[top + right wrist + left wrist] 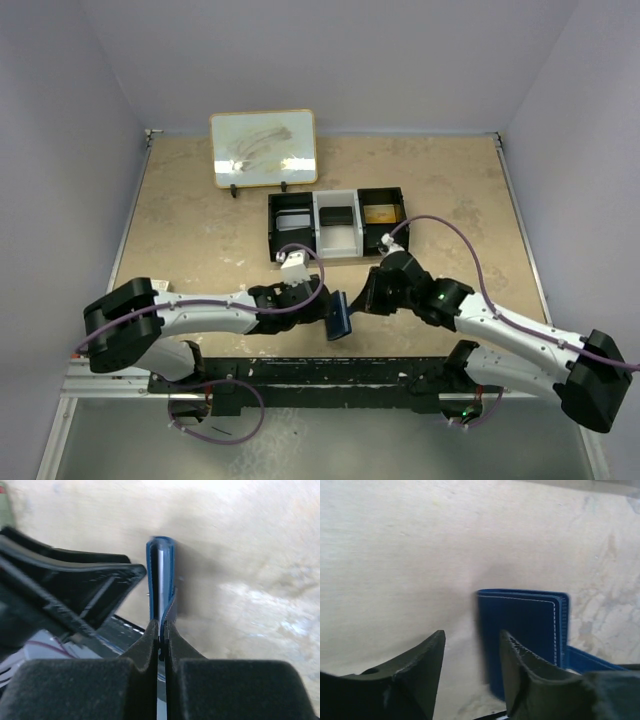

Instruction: Take the credit cards out of the card holder

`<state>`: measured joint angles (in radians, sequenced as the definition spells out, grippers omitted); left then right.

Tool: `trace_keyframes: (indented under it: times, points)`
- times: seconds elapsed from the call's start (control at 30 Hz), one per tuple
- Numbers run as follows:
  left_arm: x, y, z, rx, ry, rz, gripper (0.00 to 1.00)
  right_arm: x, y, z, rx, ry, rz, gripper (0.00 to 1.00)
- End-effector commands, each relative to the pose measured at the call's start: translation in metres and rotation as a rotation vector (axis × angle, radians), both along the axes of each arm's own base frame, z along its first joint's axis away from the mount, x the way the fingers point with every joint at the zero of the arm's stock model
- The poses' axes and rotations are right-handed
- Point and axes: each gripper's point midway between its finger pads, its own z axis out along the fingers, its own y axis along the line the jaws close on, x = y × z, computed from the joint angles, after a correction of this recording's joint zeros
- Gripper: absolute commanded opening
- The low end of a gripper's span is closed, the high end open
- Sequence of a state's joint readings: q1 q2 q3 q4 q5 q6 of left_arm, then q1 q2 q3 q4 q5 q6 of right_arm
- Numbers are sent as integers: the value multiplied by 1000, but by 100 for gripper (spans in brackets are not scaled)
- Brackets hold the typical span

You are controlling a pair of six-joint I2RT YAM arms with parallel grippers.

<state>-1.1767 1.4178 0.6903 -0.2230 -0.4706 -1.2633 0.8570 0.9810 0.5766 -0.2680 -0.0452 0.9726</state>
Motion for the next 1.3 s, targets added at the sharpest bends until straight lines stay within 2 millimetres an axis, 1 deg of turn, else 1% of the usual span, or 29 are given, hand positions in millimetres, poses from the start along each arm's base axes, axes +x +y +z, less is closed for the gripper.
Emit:
trace_keyframes:
  times: [0.0,0.07,0.2,0.23,0.33,0.37,0.43,0.5,0.57,0.6,0.67,0.73,0.77,0.9,0.97,1.0,1.1,1.2,1.27]
  points:
    - [9,40,15,75,-81,103,52,23,33,57,118,-162,91,0]
    - [11,50,23,69,-102,143,54,32,42,65,114,-197,116,0]
    - [13,75,37,61,-140,226,57,41,63,73,127,-213,178,0]
    - [13,80,42,43,-151,244,58,43,67,73,131,-213,182,0]
    - [11,93,49,3,-168,281,58,49,75,72,123,-209,192,0]
    - [11,96,50,-9,-172,288,58,50,77,70,118,-205,204,0]
    - [10,100,53,-33,-177,301,59,49,81,74,128,-209,229,0]
    - [9,103,55,-46,-181,303,59,39,83,76,161,-174,245,0]
    - [8,103,56,-51,-183,299,61,45,69,69,135,-167,165,0]
    - [8,101,56,-56,-183,291,61,49,58,61,111,-155,129,0]
    - [9,95,57,-68,-183,274,61,57,33,38,86,-105,66,0]
    - [9,85,58,-89,-179,245,61,60,11,15,100,-42,30,0]
    - [9,79,57,-95,-176,224,61,58,3,3,101,-15,17,0]
    - [7,55,50,-108,-151,145,61,43,-12,-31,77,68,-29,0]
    - [6,41,46,-117,-133,110,61,34,-24,-51,55,119,-90,0]
    - [6,36,43,-117,-125,98,61,32,-30,-58,41,134,-128,0]
    - [6,23,36,-111,-104,75,61,28,-42,-71,17,152,-204,0]
    - [9,21,31,-76,-103,69,61,26,-41,-72,35,137,-191,0]
    - [12,18,34,-69,-117,65,61,25,-42,-73,31,133,-181,0]
